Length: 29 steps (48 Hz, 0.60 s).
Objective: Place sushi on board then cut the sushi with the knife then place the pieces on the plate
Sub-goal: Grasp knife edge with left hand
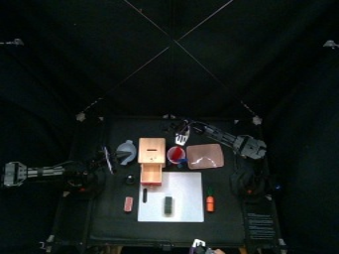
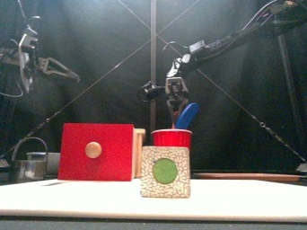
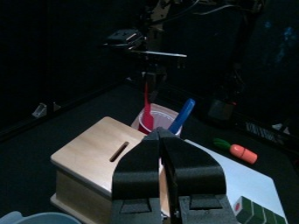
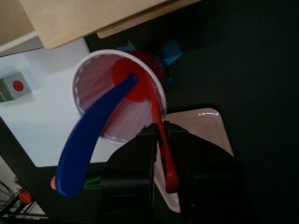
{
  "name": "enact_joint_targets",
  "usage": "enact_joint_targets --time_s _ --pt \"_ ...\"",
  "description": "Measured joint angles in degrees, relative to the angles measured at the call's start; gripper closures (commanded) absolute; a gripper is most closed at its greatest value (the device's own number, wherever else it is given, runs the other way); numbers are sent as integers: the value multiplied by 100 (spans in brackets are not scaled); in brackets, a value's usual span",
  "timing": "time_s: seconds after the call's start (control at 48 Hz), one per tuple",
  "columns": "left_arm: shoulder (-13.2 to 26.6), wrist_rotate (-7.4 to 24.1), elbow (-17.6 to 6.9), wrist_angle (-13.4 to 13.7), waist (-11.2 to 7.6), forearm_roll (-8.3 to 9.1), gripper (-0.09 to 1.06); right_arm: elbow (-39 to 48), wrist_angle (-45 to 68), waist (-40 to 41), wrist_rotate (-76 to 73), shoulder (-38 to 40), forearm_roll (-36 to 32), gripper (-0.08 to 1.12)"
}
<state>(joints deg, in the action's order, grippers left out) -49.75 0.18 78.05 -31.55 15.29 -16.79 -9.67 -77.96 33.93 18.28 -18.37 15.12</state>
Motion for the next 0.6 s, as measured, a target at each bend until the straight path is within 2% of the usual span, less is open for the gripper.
enact_joint_targets --time_s 0.229,0.417,0.604 --pt "9 -9 0 0 0 -9 67 0 -70 -114 -290 229 -246 67" --pt "0 0 0 0 9 -9 67 220 -114 -114 -545 976 -554 67" --pt "0 0 -9 0 79 -9 67 475 26 -88 -615 1626 -492 67"
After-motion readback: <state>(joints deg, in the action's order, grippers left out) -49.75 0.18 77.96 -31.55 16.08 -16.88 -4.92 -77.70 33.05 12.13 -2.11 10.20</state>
